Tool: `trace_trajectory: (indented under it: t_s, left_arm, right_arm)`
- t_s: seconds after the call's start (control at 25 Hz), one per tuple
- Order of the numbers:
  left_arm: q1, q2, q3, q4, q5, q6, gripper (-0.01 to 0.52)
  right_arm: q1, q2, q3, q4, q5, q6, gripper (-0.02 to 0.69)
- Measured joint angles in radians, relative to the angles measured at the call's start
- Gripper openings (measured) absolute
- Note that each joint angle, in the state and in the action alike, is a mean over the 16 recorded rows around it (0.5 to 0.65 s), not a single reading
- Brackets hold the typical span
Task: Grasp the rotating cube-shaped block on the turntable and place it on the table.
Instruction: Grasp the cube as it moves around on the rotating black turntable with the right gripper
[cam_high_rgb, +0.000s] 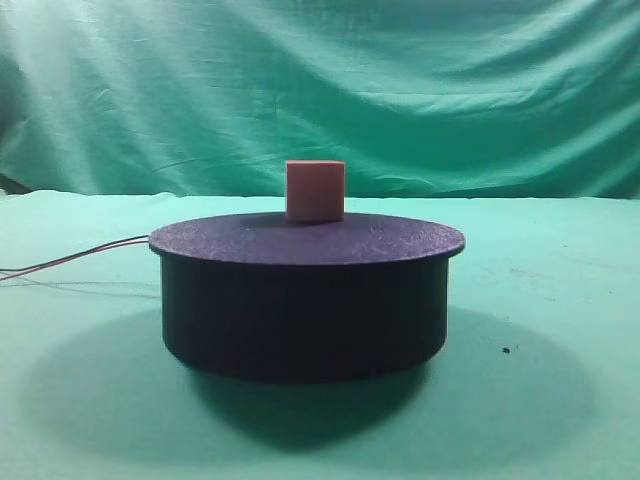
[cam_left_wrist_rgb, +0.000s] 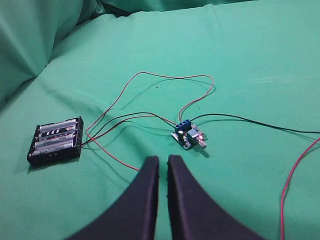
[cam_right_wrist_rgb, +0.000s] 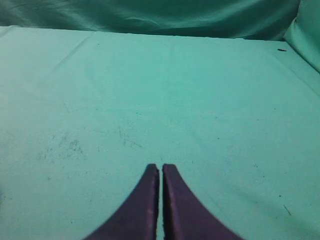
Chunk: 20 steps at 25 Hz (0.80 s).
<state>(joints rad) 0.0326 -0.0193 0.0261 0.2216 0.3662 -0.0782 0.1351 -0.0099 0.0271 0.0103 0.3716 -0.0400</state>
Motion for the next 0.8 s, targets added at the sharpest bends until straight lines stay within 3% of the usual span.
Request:
trace_trajectory:
  t_s: [0.52,0.8]
  left_arm:
    - [0.0,0.0,0.0,0.0,0.0,0.0,0.0]
    - [0.0,0.0,0.0,0.0,0.0,0.0,0.0]
  right_arm:
    - [0.0,0.0,0.0,-0.002,-0.006,-0.01,0.0]
    - [0.0,0.0,0.001,0.035,-0.129,0.012,0.0]
